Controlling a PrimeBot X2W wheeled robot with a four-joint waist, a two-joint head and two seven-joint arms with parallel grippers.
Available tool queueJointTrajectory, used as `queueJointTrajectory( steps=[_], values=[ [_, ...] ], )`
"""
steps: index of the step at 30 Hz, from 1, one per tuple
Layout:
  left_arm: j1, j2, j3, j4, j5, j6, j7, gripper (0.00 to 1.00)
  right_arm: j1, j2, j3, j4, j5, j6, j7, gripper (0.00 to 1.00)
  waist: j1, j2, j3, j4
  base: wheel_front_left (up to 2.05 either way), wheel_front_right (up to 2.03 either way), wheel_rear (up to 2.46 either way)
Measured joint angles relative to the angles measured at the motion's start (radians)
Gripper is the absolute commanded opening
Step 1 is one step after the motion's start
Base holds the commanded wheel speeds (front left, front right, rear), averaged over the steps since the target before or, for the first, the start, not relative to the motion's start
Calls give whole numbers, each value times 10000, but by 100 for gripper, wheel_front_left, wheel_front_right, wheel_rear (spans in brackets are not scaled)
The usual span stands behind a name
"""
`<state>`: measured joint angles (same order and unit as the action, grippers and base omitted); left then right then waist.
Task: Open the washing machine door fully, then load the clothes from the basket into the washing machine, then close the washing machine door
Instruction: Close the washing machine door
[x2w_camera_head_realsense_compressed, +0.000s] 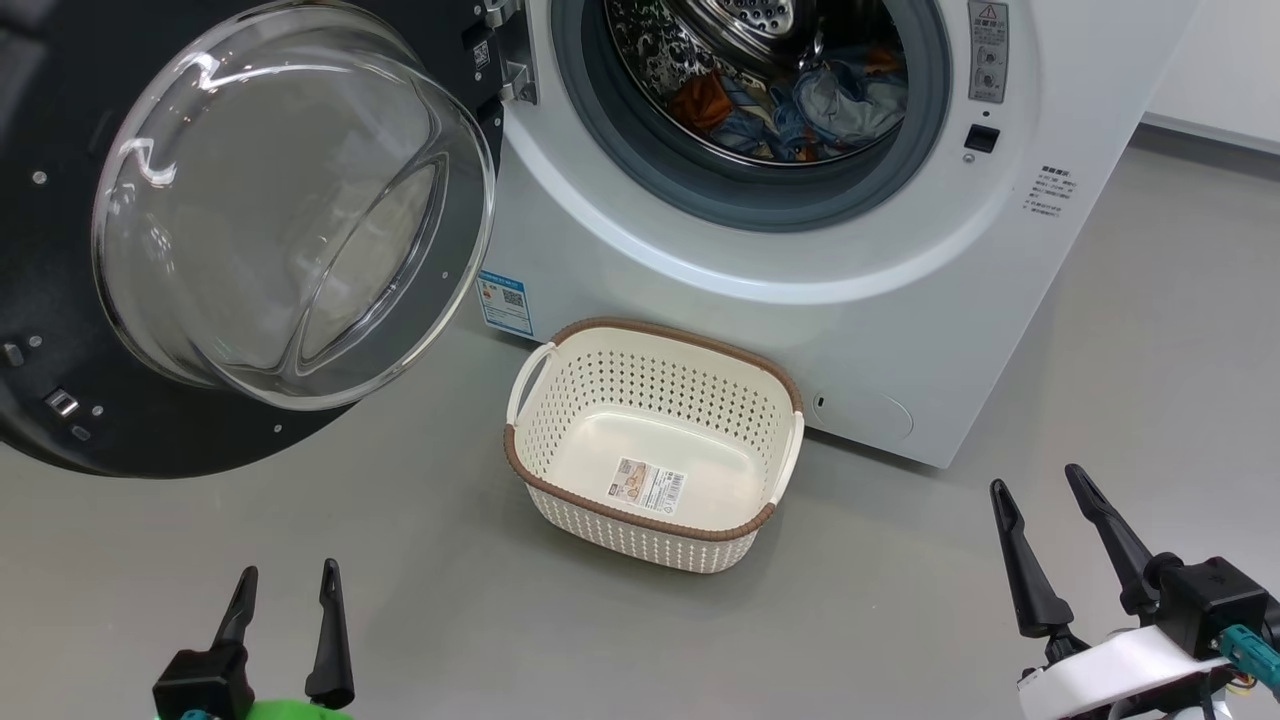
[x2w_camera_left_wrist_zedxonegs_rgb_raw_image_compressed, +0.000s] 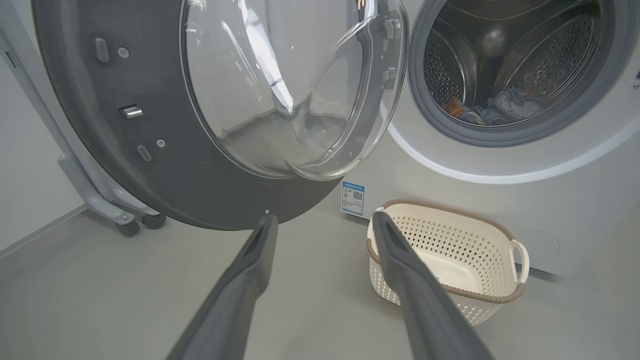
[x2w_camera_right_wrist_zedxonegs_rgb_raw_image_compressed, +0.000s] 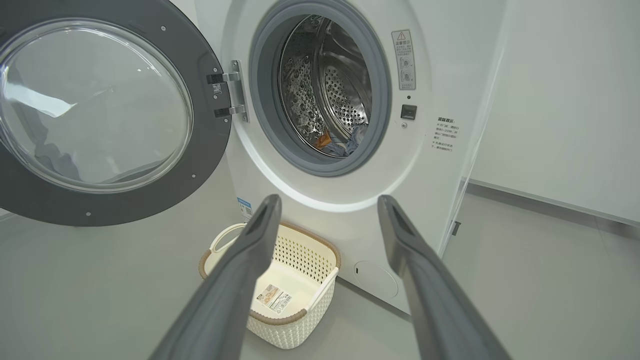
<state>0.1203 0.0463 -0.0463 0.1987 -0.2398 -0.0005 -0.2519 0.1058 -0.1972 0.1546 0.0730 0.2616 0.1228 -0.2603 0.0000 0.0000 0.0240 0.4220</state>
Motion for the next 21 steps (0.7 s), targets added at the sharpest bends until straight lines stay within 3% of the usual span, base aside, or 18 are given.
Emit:
queueJointTrajectory(
  steps=[5, 7, 12, 15, 21],
  values=[
    [12, 0, 8, -31, -31, 10, 0, 100, -1, 0, 6, 21, 0, 0, 0, 100, 0, 0, -29, 44, 0, 0, 0],
    [19, 0, 48, -33, -318, 12, 0, 0, -2, 2, 23, 31, 0, 0, 0, 100, 0, 0, -42, 53, 0, 0, 0],
    [27, -6, 788, -25, -2299, 102, -2, 0, -15, 17, 42, 38, 2, 0, 0, 100, 0, 0, -85, 47, 0, 0, 0],
    [14, -17, 1281, -17, -2558, 98, -2, 0, -14, 50, 29, 40, 0, 0, 0, 100, 0, 0, -96, 44, 0, 0, 0],
    [-335, -52, 3185, -33, -4155, 86, -4, 0, -22, 82, 92, 58, 2, 0, 0, 100, 0, 0, -112, 15, 0, 0, 0]
  ],
)
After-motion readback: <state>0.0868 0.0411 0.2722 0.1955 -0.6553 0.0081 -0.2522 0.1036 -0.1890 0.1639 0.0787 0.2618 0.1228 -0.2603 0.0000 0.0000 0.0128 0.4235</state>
